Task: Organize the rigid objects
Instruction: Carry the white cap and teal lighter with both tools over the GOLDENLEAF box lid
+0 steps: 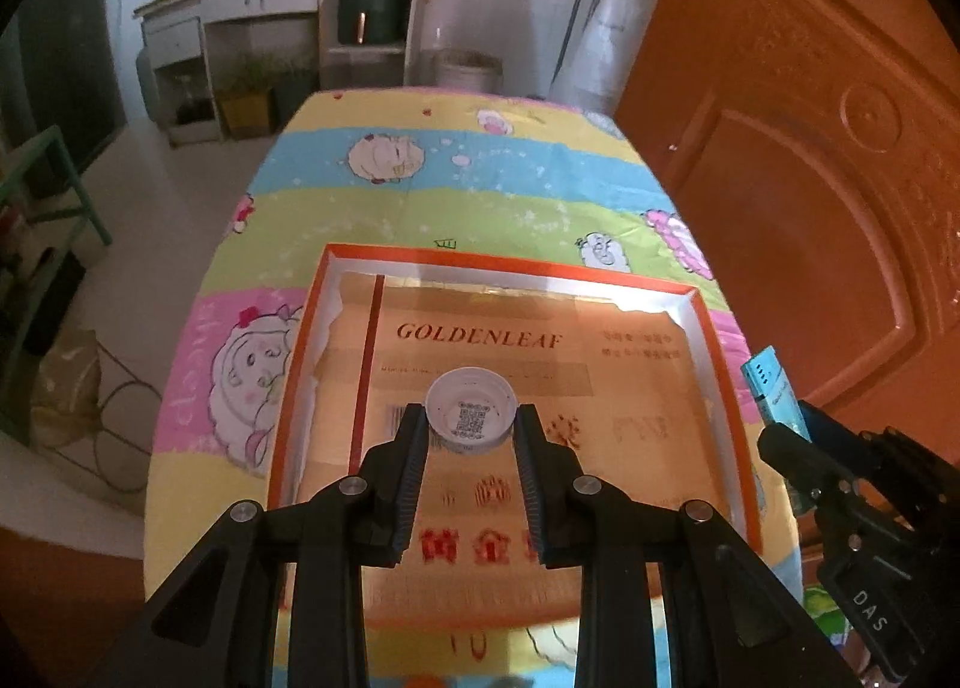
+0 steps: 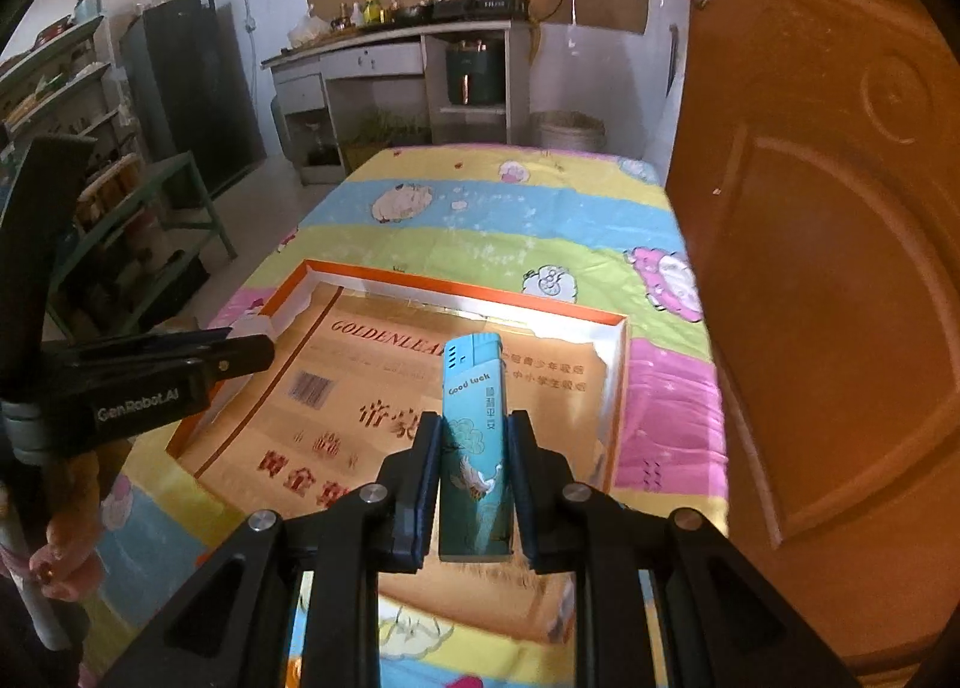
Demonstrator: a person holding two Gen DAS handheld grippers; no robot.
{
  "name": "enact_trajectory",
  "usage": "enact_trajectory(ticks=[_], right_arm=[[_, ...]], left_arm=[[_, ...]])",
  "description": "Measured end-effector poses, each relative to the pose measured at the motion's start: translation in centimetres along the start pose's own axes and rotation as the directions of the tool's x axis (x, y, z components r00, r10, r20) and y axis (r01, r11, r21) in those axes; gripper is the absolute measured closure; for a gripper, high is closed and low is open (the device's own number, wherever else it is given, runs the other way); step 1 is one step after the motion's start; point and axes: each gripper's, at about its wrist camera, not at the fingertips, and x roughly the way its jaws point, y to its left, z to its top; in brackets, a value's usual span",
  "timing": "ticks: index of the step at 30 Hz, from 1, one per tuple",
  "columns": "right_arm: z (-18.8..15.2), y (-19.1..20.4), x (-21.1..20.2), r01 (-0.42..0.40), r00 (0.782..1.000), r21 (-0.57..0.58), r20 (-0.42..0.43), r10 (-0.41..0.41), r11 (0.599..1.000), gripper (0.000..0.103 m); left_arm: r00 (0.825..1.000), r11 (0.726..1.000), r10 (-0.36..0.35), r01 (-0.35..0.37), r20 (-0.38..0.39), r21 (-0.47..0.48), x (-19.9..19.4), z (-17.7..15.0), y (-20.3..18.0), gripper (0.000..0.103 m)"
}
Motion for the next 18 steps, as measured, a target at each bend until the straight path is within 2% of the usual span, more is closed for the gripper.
enact_trajectory(ticks=[5,12,18], right_arm=[[1.4,-0.7,3.6,-0.008,0.998,0.025,-0.059,0.010,1.000,0.081],[2.9,-2.1,8.1,0.003,0.992,0.058,-0.122,0.004,0.998,0.081],[3.2,-2.6,10.8,0.005,0.986,0.082,-0.164,0.008,0.997,0.081]], left_arm=[[0.999,1.000,-0.006,0.005,-0.040,-0.014,2.9,1.7,0.5,0.073],[0.995,0.998,0.059,-0.060,-0.075,-0.013,6.8,3.2,1.3,0.073],[0.992,0.997,0.068,-0.070,-0.102,-0.014,9.1,3.9,1.6,0.073]])
